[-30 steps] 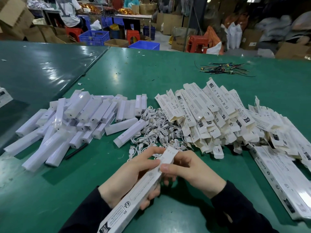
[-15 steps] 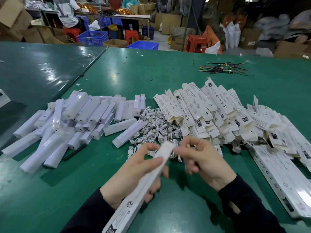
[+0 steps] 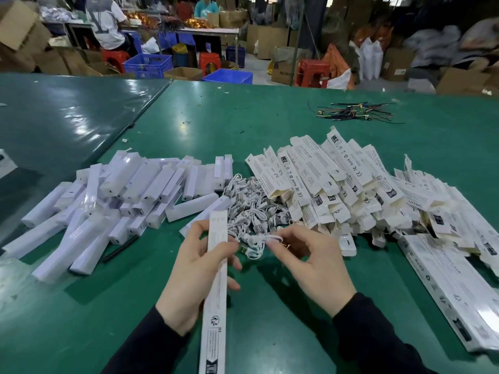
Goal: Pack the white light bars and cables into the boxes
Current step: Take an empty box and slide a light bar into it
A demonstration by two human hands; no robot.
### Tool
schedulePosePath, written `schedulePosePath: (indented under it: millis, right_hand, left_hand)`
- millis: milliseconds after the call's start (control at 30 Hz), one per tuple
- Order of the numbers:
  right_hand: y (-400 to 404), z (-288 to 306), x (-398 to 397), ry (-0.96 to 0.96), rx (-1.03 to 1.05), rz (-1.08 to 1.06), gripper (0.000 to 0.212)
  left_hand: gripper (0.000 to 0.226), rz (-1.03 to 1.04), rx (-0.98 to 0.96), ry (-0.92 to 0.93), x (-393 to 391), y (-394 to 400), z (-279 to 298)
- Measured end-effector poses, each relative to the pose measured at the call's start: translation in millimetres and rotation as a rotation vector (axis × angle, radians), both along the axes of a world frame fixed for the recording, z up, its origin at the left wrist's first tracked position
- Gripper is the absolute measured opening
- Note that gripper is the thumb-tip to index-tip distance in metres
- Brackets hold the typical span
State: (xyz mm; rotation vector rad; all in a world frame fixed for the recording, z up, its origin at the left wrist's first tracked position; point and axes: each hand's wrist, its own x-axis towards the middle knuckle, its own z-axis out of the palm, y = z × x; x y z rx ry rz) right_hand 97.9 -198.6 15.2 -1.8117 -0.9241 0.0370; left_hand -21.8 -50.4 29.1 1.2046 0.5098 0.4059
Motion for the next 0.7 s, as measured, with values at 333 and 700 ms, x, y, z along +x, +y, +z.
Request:
schedulePosePath:
  millis: [333,700]
  right_hand:
    - [5,5,-13,-0.037,0.19,0.087,0.015]
    - [10,0,-26,-0.233,0.013,0.085,0.062]
  left_hand:
    - [0.06,-0.155,-0.161,0.047,0,1,5]
    - [0.063,-0.063,-0.27,0.081,5,0,-4]
